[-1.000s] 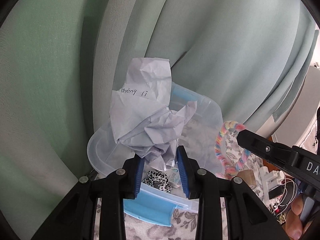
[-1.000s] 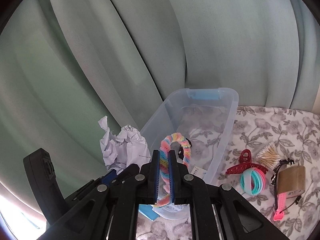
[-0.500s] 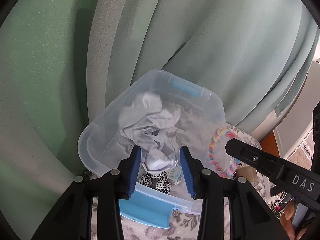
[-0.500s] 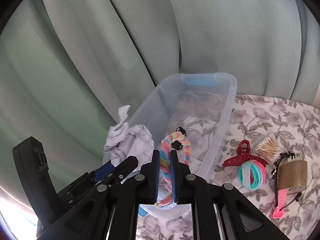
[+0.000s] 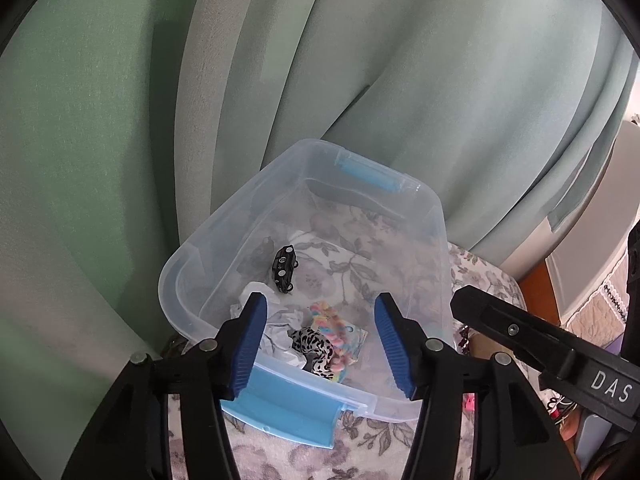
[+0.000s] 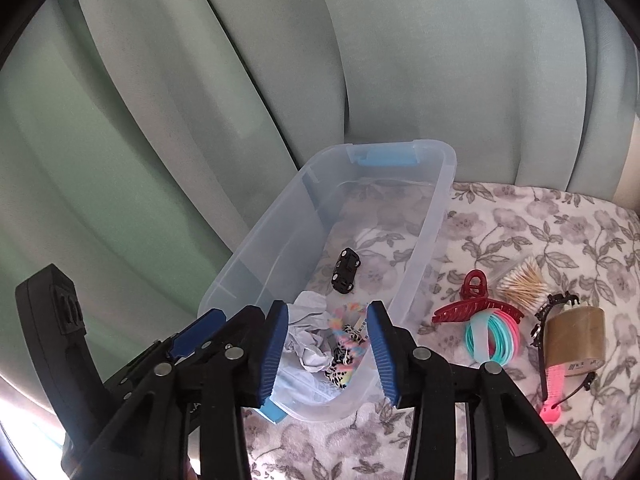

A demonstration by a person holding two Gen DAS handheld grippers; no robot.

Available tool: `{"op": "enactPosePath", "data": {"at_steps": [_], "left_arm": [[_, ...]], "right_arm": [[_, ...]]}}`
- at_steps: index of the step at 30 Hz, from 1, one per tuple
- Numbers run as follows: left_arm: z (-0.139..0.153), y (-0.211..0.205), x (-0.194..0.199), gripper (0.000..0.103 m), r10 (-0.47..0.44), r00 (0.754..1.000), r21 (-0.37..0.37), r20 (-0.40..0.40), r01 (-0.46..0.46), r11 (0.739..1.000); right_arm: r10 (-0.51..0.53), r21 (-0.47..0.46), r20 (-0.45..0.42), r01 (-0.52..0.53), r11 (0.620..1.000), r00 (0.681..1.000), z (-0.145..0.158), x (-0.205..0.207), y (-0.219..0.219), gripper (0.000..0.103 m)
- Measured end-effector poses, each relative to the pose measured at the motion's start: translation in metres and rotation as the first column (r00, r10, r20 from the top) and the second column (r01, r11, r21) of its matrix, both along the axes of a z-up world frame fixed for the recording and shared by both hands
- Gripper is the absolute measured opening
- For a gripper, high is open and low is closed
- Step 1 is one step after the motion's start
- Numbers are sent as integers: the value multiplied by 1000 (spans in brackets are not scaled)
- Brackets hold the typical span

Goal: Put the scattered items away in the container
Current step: 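Carry paper and hair tie over the clear box and release both inside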

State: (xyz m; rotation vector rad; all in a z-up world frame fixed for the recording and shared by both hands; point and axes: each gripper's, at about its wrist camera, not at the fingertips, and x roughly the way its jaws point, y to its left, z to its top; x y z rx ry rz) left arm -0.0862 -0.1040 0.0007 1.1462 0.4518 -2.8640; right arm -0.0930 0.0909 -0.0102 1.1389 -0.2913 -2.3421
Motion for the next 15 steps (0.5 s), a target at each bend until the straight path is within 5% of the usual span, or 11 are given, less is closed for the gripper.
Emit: {"op": "enactPosePath", "data": {"at_steps": [15], "left_arm": [[24, 19, 27, 66, -13, 1000, -47, -25, 11, 999]], "right_arm": [[-49, 3, -31, 50, 999, 998, 9, 27, 29, 75]]}}
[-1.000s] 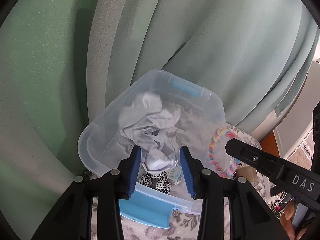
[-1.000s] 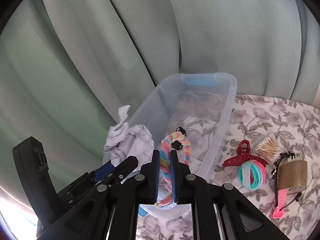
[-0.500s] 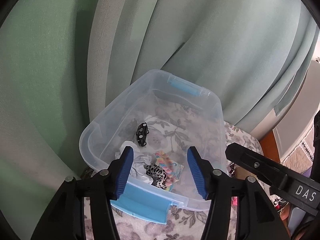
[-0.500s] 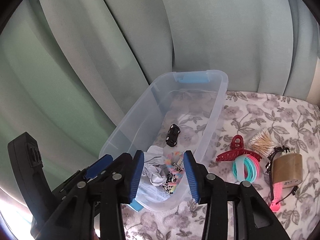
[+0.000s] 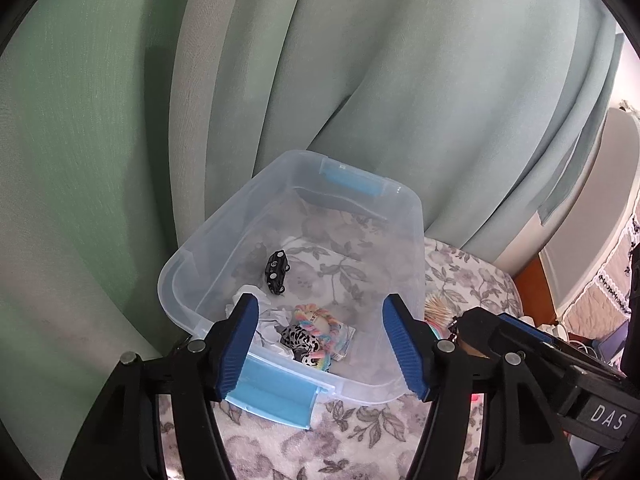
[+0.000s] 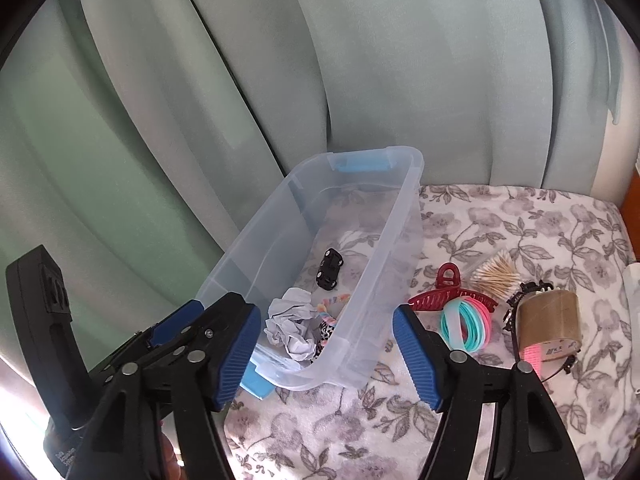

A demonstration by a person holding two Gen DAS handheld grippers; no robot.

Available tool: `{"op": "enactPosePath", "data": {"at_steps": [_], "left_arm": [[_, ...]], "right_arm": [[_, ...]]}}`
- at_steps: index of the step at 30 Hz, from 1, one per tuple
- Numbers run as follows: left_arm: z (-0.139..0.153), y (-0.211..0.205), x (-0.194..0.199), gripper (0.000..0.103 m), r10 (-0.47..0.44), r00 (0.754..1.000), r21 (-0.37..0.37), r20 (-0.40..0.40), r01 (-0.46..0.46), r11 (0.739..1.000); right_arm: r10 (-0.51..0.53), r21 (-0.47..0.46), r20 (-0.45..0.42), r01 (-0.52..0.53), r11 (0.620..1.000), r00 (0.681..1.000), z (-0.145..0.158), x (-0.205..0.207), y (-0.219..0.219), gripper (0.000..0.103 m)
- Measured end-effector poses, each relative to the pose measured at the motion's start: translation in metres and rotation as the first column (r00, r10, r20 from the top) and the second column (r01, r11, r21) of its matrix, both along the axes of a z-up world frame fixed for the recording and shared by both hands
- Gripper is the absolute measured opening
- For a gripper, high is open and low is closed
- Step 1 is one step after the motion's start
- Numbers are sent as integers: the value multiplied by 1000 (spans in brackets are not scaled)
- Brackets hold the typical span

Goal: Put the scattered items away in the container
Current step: 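Carry paper and hair tie over the clear box and release both inside, then move both tools back toward the tape roll and hair ties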

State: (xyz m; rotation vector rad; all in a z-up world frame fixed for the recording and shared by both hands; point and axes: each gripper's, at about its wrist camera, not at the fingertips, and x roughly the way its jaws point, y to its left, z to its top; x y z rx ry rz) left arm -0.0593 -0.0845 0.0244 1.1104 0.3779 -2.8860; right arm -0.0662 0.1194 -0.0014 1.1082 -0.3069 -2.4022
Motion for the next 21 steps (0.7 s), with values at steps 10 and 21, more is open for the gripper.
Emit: {"op": "enactPosePath", "data": {"at_steps": [10, 21], "left_arm": [[14, 23, 14, 66, -28, 1000, -57, -14, 27, 998], [17, 76, 22, 66, -118, 993, -111, 10, 119, 987]], "right_arm": [[-62, 9, -124, 64, 998, 990, 11, 21, 26, 103], [-166, 66, -221, 184, 981, 961, 10, 49, 81, 103]]}}
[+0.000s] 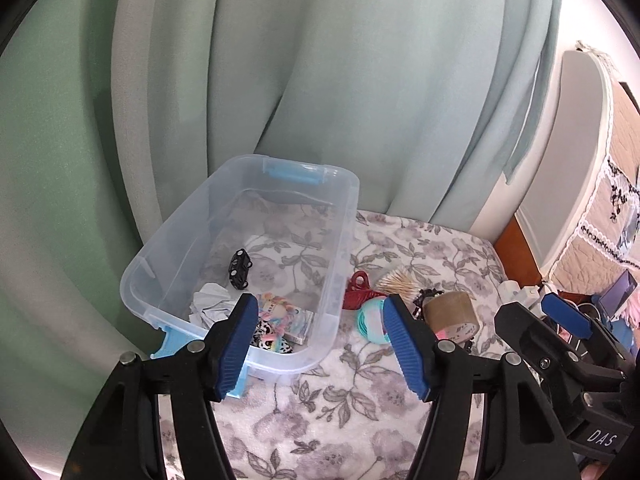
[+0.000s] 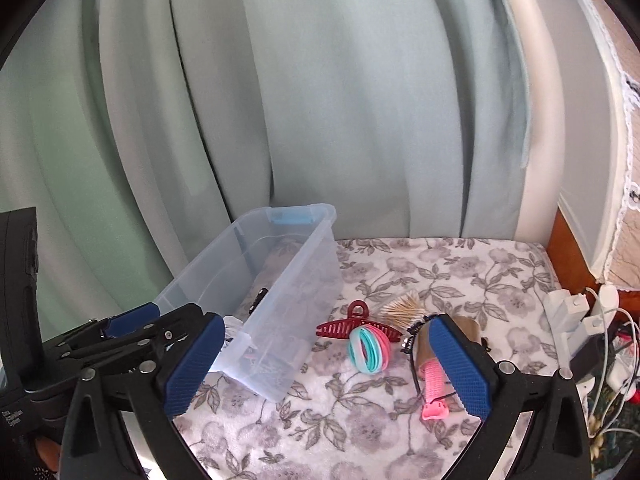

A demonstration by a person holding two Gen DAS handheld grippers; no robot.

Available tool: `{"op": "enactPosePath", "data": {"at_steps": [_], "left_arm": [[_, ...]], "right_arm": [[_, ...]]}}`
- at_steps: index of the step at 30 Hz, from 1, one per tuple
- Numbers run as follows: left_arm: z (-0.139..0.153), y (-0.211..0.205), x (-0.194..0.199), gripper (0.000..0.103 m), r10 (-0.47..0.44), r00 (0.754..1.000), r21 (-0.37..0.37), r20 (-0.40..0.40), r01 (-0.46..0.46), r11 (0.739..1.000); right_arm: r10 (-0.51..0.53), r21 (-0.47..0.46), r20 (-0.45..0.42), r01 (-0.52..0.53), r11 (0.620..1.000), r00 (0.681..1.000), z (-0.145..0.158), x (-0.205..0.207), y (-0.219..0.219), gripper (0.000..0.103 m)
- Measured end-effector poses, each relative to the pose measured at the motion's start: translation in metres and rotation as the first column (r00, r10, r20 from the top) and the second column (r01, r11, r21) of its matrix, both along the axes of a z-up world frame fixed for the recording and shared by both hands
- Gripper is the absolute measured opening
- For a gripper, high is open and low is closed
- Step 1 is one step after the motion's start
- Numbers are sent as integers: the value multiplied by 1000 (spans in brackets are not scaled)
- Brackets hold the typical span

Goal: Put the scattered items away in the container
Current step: 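Move both tools back toward the tape roll and hair ties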

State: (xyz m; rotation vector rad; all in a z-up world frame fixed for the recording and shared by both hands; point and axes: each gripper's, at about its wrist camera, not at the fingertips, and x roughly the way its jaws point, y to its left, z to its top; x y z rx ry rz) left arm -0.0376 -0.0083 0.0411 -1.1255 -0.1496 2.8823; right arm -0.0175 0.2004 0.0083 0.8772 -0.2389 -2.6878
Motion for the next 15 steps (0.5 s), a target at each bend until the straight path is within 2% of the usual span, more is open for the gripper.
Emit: {"op": "enactPosePath", "data": {"at_steps": [3, 8, 15], "left_arm": [[-3, 18, 1, 66, -42, 999, -8, 16, 42, 999], [-11, 43, 4, 66, -96, 994, -13, 43, 97, 995], [-30, 66, 0, 66, -112, 989, -8, 101, 113, 994]], "right_arm": [[-37, -27, 20, 38, 999, 999, -6, 4, 21, 103], [-146, -74, -17, 145, 987, 989, -12, 18, 55, 103], [-205, -104, -37, 200, 974, 978, -31, 29, 95, 103]]}}
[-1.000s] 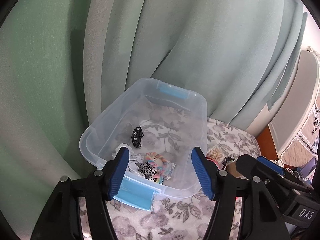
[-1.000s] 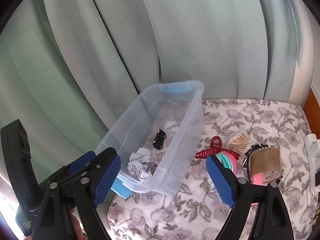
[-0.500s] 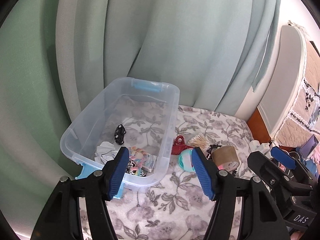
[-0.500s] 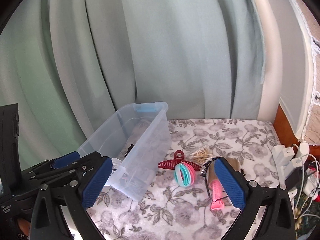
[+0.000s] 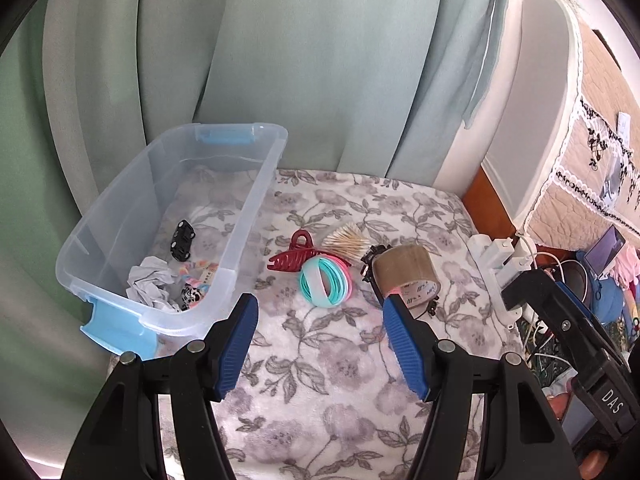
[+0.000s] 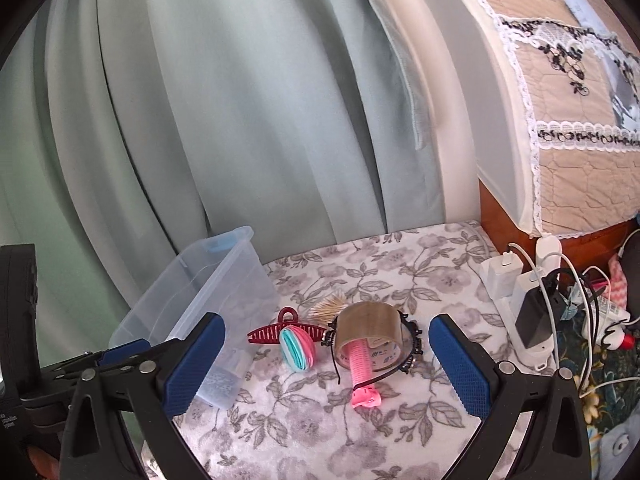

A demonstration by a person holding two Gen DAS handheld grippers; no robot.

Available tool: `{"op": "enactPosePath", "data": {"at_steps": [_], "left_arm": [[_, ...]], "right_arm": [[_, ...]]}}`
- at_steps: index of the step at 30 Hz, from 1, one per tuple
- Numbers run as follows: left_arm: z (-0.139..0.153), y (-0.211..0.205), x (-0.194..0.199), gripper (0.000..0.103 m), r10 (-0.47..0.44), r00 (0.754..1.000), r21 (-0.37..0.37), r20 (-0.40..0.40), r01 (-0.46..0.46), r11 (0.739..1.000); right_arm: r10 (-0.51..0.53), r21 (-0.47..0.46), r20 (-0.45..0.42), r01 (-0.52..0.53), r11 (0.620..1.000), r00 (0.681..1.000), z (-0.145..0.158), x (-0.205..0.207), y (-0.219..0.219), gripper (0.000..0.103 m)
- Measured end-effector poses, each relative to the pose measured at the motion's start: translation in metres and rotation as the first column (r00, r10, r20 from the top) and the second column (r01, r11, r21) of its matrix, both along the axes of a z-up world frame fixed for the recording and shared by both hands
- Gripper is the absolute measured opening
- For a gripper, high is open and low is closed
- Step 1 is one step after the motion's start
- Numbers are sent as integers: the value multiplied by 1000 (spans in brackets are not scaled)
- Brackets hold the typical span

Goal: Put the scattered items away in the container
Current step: 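Move both tools back toward the tape roll and hair ties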

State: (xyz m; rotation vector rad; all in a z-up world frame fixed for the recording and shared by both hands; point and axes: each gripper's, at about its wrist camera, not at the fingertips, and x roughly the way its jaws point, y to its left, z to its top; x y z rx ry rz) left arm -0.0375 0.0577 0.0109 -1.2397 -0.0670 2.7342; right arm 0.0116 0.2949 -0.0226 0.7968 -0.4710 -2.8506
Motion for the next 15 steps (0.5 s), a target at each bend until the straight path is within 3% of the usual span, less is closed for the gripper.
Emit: {"op": "enactPosePath", "data": {"at_steps": [5, 9, 15], "left_arm": [[-15, 6, -4, 66, 36, 999, 1, 23, -36, 999], [-26, 13, -8, 66, 34, 998, -7, 43, -34, 999], [-45, 21, -17, 66, 33, 995, -26, 95, -31, 999]], "right_arm": [[-5, 25, -5, 5, 1000, 1000, -15, 3, 17, 103], [-15, 32, 43, 13, 999, 999, -29, 0, 27, 103], [-35, -22, 94, 37, 999, 995, -51, -7, 44, 103]]}}
